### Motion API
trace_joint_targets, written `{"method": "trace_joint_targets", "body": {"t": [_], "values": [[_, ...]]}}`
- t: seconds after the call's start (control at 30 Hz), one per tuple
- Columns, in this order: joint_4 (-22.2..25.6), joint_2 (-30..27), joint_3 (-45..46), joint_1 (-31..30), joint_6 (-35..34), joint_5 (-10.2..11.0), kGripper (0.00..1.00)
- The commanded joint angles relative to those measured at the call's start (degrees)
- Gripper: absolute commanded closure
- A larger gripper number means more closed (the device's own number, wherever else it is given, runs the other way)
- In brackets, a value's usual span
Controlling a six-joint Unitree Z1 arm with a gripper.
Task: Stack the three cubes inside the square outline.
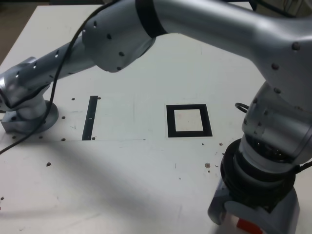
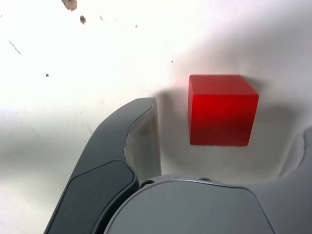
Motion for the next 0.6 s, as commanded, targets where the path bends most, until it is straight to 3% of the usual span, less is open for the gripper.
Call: {"method": "trace_joint_targets", "body": {"t": [0.0, 0.57], "values": [[0.8, 0.4, -0.5, 0.5, 0.5, 0.3, 0.08], [0.8, 1.5, -1.6, 1.0, 1.1, 0.3, 0.2]]}}
